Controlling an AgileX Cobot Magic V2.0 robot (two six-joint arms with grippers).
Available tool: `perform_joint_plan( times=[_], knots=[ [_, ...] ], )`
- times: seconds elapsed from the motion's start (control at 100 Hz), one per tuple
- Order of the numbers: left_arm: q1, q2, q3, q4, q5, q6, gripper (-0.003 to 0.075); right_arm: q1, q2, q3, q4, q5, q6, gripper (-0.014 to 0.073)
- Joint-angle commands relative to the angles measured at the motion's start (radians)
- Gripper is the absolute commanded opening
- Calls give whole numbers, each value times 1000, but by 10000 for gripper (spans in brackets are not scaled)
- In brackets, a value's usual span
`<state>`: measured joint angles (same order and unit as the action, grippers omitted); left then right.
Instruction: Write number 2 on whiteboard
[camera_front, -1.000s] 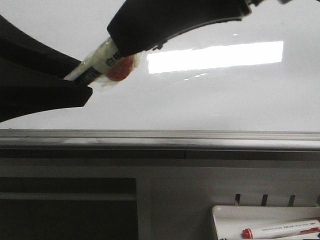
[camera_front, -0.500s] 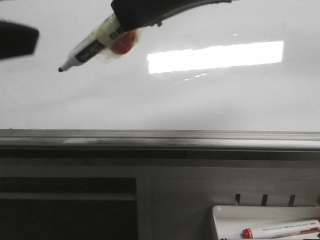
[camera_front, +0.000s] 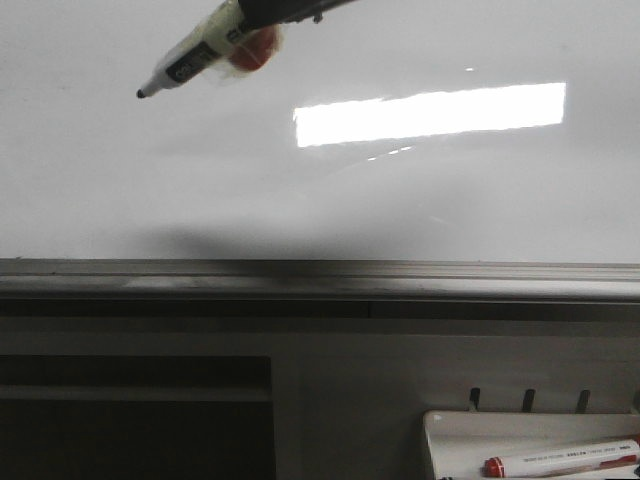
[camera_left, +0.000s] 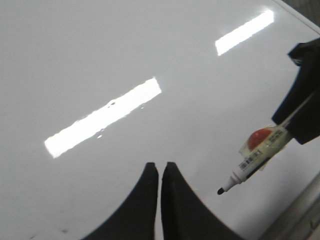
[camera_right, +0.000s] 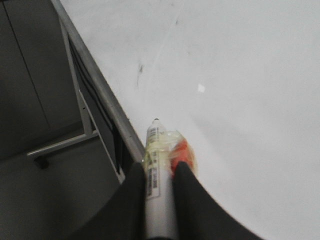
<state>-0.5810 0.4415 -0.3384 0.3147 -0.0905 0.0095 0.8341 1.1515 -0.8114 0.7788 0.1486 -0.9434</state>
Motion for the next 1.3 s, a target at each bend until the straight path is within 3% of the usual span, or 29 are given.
perform_joint_plan(
  times=[0.0, 0.31, 0.52, 0.68, 1.29],
  knots=[
    [61, 4, -32, -76, -105, -9, -20, 1, -15, -34, 14, -134, -8, -71],
    [209, 4, -32, -124, -203, -9, -20, -1, -15, -53, 36, -156, -6, -71],
    [211, 4, -32, -124, -203, -9, -20, -57, -6, -76, 36, -170, -6, -71],
    [211, 4, -32, -124, -203, -9, -20, -98, 45, -112, 31, -49, -6, -71],
    [211, 4, -32, -124, -205, -9, -20, -171, 203, -237, 14, -65, -6, -71]
  ],
)
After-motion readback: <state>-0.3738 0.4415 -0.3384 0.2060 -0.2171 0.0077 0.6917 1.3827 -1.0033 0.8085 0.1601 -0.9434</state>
